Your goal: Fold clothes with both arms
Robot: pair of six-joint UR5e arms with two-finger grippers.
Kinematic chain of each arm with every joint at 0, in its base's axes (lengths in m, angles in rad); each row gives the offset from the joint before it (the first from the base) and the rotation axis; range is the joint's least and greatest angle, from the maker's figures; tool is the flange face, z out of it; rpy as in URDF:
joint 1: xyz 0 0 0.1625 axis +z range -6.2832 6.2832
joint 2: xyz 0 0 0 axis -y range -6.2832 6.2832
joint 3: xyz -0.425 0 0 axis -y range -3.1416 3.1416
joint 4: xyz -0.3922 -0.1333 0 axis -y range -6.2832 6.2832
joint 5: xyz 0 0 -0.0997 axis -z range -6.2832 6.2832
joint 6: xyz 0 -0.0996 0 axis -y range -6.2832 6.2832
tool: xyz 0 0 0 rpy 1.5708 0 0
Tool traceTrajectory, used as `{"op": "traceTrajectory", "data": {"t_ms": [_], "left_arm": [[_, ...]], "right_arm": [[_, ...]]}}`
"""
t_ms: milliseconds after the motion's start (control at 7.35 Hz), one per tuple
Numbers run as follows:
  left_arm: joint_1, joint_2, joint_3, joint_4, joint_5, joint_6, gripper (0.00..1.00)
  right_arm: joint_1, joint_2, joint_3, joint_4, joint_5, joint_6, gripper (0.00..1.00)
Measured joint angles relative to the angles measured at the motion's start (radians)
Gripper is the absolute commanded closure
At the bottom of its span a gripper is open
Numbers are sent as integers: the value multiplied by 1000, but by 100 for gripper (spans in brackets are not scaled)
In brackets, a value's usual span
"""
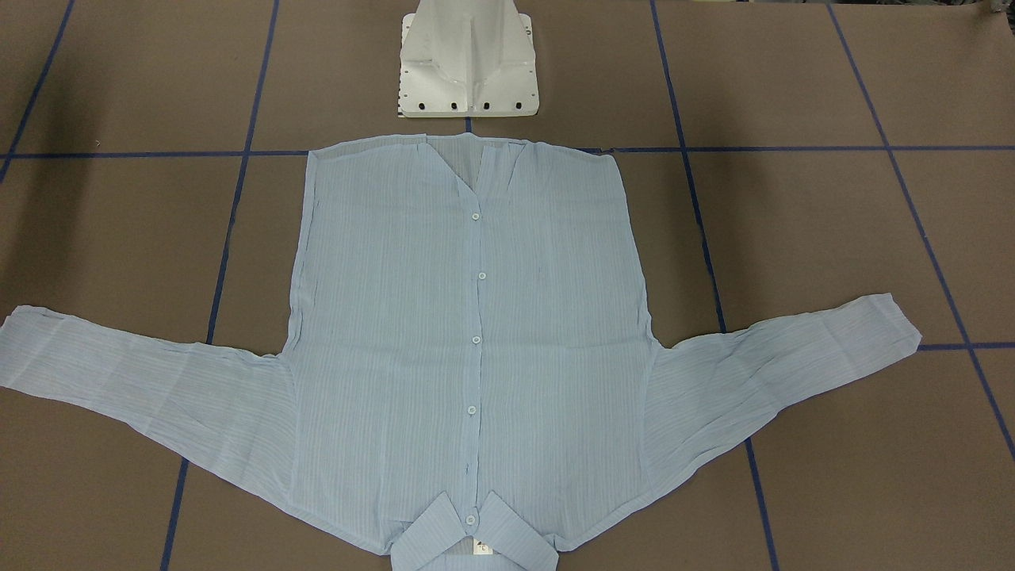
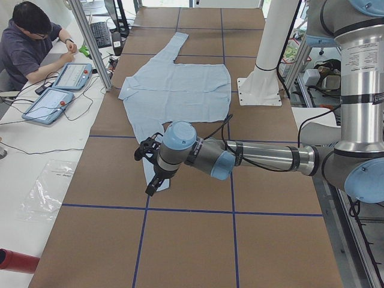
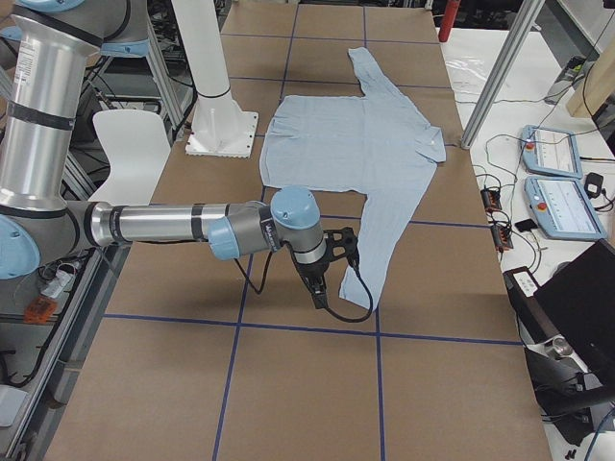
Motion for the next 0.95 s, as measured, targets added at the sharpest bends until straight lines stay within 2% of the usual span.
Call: {"op": "traceTrajectory", "data": {"t_ms": [272,816,953], "left_arm": [[2,-30,8,-72,6,-5,0],[3,-101,89,-228,1,-73,0],[3,-101,123,-292,1,-100,0]], "right_arm": [[0,32,-37,52,2,5,0],[-4,60,-79,107,3,44,0],[-14,62,-120,174,4,114,2]]}}
